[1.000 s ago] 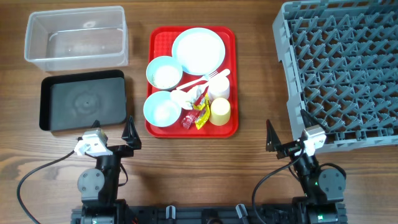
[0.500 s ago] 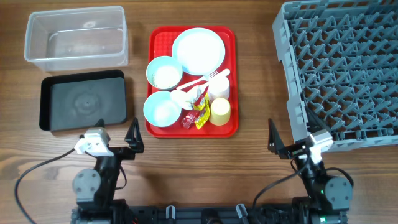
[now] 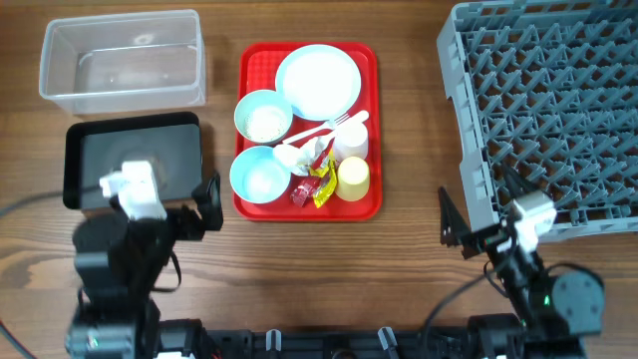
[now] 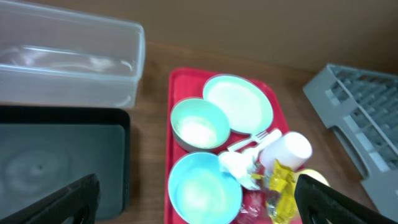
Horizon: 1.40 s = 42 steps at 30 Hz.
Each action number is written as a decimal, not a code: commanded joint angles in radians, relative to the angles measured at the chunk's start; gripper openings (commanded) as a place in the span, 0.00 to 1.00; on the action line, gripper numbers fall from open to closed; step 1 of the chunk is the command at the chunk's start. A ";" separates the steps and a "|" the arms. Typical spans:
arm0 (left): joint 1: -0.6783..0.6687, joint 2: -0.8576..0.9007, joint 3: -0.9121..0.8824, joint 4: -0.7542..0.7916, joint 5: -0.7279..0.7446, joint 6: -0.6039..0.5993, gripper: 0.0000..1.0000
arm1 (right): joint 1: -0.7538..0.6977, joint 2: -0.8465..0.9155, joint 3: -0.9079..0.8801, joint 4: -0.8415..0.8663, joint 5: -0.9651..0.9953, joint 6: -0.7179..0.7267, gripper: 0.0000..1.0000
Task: Sort waste into correct bins and load items into the dishwasher rack
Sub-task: 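Move the left gripper over the red tray toward the yellow wrapper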
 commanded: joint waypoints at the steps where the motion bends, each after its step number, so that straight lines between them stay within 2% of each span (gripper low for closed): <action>1: -0.006 0.167 0.150 -0.069 0.059 0.013 1.00 | -0.005 0.151 0.105 -0.045 -0.013 -0.026 1.00; 9: -0.006 0.478 0.294 -0.233 0.060 0.013 1.00 | -0.005 0.542 0.364 -0.241 -0.014 -0.027 1.00; 13: -0.006 0.578 0.299 -0.243 0.078 0.013 1.00 | -0.005 0.712 0.507 -0.351 -0.029 -0.026 1.00; 17: -0.005 0.652 0.299 -0.225 0.083 0.023 1.00 | -0.005 0.827 0.564 -0.352 -0.028 0.068 1.00; 18: -0.005 0.674 0.299 -0.218 0.106 0.023 1.00 | -0.005 0.874 0.564 -0.329 -0.028 0.156 1.00; 21: -0.006 0.688 0.299 -0.179 0.145 0.024 1.00 | -0.005 0.930 0.564 -0.328 -0.028 0.301 1.00; 26: -0.063 0.694 0.310 -0.107 0.149 0.027 1.00 | -0.005 0.975 0.564 -0.329 -0.028 0.301 1.00; 34: -0.341 0.814 0.336 -0.023 -0.151 0.023 1.00 | -0.005 0.977 0.564 -0.332 -0.027 0.295 1.00; 42: -0.489 1.036 0.427 0.009 -0.179 0.024 1.00 | -0.005 0.977 0.564 -0.351 -0.027 0.296 1.00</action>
